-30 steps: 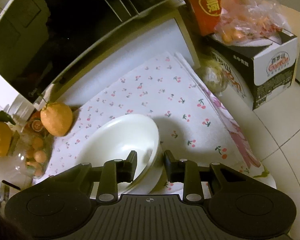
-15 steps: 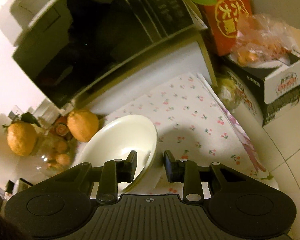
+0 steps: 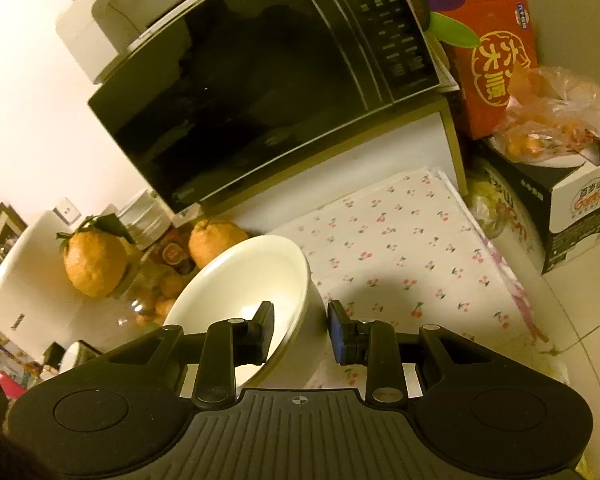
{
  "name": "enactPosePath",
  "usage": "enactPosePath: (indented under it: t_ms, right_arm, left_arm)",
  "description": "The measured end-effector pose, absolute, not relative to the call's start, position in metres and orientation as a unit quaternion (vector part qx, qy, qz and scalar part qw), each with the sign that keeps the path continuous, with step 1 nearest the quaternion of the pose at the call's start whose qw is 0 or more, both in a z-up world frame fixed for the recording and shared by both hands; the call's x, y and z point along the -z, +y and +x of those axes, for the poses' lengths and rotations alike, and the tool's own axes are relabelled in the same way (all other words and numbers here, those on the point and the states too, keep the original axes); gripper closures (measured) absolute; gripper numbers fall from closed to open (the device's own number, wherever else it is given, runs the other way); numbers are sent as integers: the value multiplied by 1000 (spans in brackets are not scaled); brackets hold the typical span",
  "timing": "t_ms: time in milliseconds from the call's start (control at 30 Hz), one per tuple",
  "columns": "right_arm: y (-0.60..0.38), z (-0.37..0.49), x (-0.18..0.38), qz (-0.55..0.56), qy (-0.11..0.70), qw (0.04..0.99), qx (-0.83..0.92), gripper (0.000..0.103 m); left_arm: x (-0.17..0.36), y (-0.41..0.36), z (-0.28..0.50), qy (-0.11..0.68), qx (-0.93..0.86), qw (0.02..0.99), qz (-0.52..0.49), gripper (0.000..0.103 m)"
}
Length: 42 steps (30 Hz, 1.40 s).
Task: Organize plates and bowls
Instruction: 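Carry the nested bowls with the right gripper toward the white plate stack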
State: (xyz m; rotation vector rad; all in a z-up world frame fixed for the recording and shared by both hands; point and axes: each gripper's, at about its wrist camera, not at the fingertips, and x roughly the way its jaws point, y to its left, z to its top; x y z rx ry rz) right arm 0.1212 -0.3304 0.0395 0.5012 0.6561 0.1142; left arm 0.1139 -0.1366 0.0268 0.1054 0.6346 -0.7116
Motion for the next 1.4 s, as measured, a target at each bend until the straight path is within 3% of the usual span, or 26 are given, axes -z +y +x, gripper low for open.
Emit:
enactPosePath:
  t_ms: [767,1400]
  right_arm:
    - [-269,72,-19,210,352,904,-123,75]
    - [-248,74,10,157,408,892,-117,75]
  left_arm:
    - [-9,-70,64,321,347,879,55,23]
    - [20,-63,64,353,340,867,93,26]
